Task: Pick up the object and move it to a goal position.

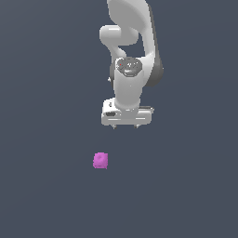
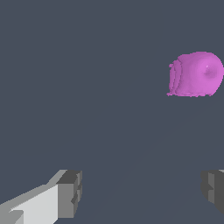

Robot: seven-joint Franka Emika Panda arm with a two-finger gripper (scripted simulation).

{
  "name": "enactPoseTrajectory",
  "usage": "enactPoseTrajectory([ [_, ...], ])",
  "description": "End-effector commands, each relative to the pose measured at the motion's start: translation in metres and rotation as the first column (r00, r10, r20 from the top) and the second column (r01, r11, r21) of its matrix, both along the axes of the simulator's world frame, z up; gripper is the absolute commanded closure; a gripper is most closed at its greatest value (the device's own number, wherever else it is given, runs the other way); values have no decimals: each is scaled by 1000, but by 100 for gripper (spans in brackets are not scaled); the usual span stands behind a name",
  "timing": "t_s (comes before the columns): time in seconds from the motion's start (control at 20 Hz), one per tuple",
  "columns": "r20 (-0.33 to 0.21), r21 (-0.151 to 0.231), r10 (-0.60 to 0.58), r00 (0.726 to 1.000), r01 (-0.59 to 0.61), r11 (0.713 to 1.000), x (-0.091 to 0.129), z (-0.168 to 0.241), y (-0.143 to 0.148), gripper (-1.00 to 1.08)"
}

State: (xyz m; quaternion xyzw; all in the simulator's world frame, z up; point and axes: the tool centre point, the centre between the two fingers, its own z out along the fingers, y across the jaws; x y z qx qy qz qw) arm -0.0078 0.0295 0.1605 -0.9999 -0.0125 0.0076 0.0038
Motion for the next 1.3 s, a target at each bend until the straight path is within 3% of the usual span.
enactPoseTrajectory([
  [0.0,0,0,0,1000,0,1000,0,0,0,-92],
  [0.45,18,-2,90,996,-90,996,0,10,32,-92],
  [0.85,17,-1,77,997,-77,997,8,6,24,-92],
  [1.25,17,2,43,999,-43,999,37,-8,-5,-92],
])
